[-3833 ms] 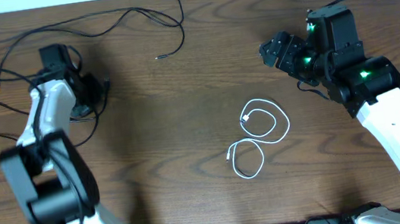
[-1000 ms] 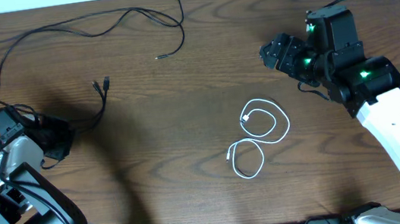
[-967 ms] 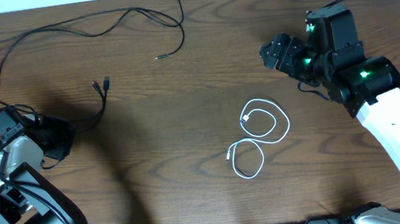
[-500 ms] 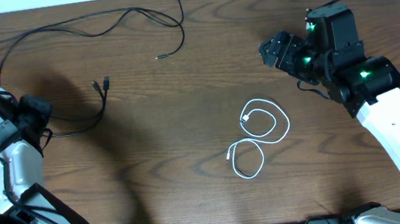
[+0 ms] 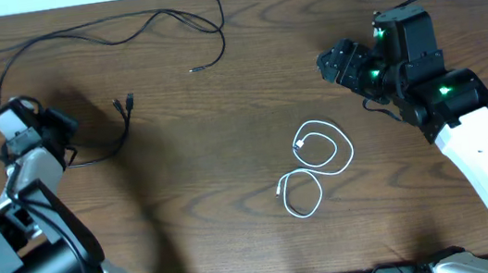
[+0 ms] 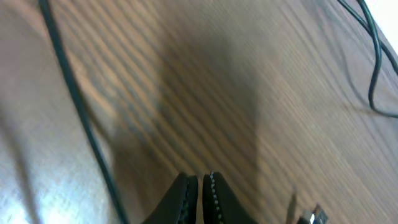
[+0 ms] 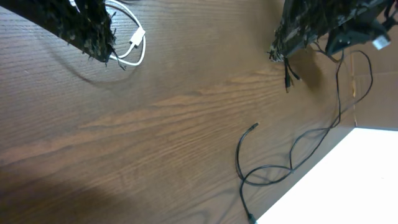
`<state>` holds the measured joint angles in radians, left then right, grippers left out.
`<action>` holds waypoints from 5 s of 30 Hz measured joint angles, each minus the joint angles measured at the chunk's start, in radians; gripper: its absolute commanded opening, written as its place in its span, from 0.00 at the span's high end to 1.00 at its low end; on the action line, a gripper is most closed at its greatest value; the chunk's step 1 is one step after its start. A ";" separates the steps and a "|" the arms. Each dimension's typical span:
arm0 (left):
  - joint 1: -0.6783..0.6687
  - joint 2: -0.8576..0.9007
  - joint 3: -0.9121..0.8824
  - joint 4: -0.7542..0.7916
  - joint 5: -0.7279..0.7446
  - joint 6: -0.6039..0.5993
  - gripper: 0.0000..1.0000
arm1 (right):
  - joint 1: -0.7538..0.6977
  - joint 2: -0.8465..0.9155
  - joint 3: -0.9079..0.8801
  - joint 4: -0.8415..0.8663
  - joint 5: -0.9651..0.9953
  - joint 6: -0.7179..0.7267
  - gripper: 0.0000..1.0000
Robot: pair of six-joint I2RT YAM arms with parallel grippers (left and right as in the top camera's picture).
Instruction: Untangle cables
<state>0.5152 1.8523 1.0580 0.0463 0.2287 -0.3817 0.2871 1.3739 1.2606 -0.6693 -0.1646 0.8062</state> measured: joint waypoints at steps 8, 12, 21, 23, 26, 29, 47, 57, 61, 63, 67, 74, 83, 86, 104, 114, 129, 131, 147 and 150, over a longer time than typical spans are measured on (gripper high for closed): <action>-0.001 0.041 0.074 -0.004 -0.037 0.025 0.89 | 0.007 0.000 0.000 0.000 0.000 0.000 0.19; 0.001 0.065 0.075 -0.026 -0.110 0.033 0.89 | 0.018 0.000 0.000 -0.001 0.000 0.000 0.19; 0.033 0.137 0.075 -0.022 -0.169 0.117 0.89 | 0.031 0.000 0.000 -0.001 0.000 0.000 0.19; 0.038 0.148 0.075 -0.023 -0.173 0.124 0.92 | 0.036 0.000 0.000 -0.001 0.000 0.000 0.19; 0.045 0.159 0.075 -0.023 -0.175 0.129 0.92 | 0.036 0.000 0.000 -0.001 0.000 0.000 0.19; 0.056 0.159 0.076 -0.023 -0.176 0.133 0.92 | 0.036 0.000 0.000 -0.001 0.000 0.000 0.19; 0.109 0.149 0.076 -0.005 -0.176 0.090 0.92 | 0.036 0.000 0.000 -0.001 0.000 0.000 0.18; 0.109 0.119 0.076 0.131 -0.180 0.090 0.91 | 0.036 0.000 0.000 -0.002 0.000 0.000 0.19; 0.109 0.124 0.076 0.173 -0.180 0.092 0.91 | 0.036 0.000 0.000 -0.002 0.000 0.000 0.19; 0.109 0.137 0.076 0.180 -0.182 0.095 0.91 | 0.036 0.000 0.000 -0.002 0.000 0.000 0.19; 0.109 0.177 0.076 0.184 -0.183 0.099 0.91 | 0.036 0.000 0.000 -0.003 0.000 0.000 0.20; 0.109 0.208 0.076 0.173 -0.193 0.102 0.91 | 0.036 0.000 0.000 -0.004 0.000 0.000 0.19; 0.128 0.208 0.076 0.128 -0.244 0.102 0.91 | 0.036 0.000 0.000 -0.024 0.000 0.000 0.19; 0.141 0.208 0.076 0.121 -0.248 0.102 0.92 | 0.036 0.000 0.000 -0.034 0.000 0.000 0.19; 0.153 -0.059 0.076 -0.013 -0.206 0.097 0.68 | 0.036 0.000 0.000 -0.048 0.012 -0.003 0.01; 0.083 -0.457 0.080 -0.282 0.401 -0.091 0.10 | -0.005 0.000 0.000 -0.146 0.043 -0.089 0.01; -0.399 -0.464 0.071 -0.837 0.535 0.100 0.10 | -0.054 0.002 -0.171 -0.246 0.056 -0.292 0.01; -0.470 -0.463 0.067 -0.870 0.491 0.114 0.10 | -0.054 0.006 -0.232 -0.191 0.023 -0.295 0.01; -0.787 -0.446 0.063 -0.892 0.185 0.136 0.09 | -0.054 0.012 -0.605 0.225 -0.094 -0.173 0.34; -0.787 -0.446 0.063 -0.892 0.171 0.137 0.09 | -0.049 0.012 -0.637 0.265 -0.097 -0.143 0.41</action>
<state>-0.2722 1.4067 1.1206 -0.8452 0.3992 -0.2451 0.2382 1.3857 0.6235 -0.4046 -0.2611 0.6628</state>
